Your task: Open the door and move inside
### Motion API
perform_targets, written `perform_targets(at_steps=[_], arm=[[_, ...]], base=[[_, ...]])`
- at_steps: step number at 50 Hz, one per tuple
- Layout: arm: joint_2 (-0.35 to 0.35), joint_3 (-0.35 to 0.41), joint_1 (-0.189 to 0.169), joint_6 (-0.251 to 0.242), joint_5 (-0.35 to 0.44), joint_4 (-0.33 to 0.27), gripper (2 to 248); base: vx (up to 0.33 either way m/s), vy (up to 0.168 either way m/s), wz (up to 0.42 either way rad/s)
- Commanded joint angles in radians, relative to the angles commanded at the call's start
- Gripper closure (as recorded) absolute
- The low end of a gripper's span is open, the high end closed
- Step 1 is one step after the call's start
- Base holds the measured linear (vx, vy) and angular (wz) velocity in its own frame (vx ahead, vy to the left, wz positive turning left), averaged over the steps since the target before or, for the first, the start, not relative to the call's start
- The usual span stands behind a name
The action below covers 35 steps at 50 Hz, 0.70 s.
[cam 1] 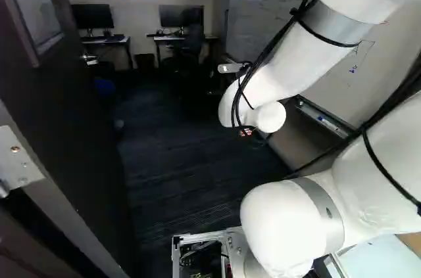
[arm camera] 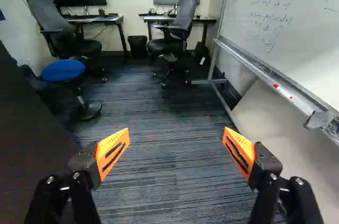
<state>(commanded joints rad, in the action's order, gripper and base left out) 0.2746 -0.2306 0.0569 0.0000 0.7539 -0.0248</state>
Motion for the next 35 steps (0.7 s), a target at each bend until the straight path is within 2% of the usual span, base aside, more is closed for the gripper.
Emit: perform_targets(at_steps=[35], arm=[[0.0, 0.0, 0.0, 0.0, 0.0, 0.0, 3]], base=[[0.189, 0.006, -0.019]])
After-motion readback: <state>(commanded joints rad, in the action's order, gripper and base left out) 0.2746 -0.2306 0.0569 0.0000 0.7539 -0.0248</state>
